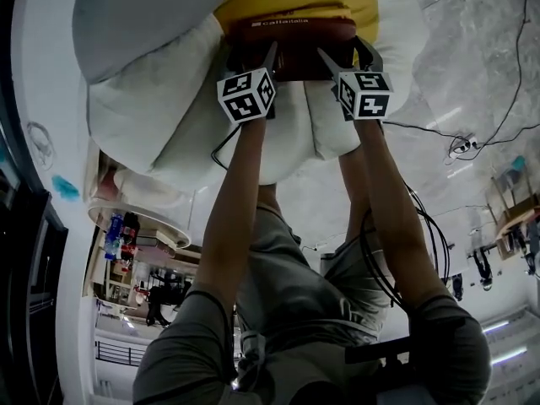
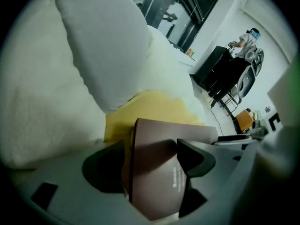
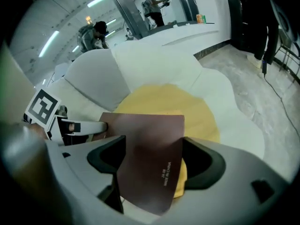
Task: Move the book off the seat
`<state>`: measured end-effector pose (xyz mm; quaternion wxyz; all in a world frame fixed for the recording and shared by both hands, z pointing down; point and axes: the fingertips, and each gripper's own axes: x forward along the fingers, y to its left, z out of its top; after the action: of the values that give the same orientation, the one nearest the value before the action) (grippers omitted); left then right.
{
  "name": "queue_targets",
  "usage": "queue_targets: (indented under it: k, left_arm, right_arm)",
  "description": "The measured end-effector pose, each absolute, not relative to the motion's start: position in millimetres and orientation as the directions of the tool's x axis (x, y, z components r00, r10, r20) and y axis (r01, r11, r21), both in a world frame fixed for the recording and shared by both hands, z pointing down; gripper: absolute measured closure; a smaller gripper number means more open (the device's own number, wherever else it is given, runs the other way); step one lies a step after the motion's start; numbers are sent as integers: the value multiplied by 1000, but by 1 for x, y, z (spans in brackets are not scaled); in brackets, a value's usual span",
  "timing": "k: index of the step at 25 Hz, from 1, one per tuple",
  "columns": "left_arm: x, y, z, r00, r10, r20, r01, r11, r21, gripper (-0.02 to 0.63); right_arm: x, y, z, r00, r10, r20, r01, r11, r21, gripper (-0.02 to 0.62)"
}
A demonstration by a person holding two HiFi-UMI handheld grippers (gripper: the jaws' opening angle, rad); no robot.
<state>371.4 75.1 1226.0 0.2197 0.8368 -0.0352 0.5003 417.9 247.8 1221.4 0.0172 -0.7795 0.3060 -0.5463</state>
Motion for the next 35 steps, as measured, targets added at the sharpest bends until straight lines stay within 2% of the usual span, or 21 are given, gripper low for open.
queue_targets:
  k: [2,6,19,27,35]
  left_arm:
    - [373,84,1227,518,204,831,-258,-888,379,311]
    - [374,87,1229,505,257,824,-231,-880,415,311]
    - [375,86,1215,503,248,828,-189,-903,385,311]
    - [381,73,1142,589,209,781,-137,-926,351,299]
    - [419,52,1020,723,118,681,-123,-948,295,298]
  right_arm:
    - [417,249,1225,227,-469,854,-467,-821,-327,228]
    - [416,249,1225,227,-440,869,-471,-831,-297,229]
    - [419,250,1216,218,-470,855,-466,-820,-332,229]
    - [432,235,1150,335,-475,813,-483,-828,-285,229]
    - [471,214,1030,454,-535,713,-508,-812,-286,229]
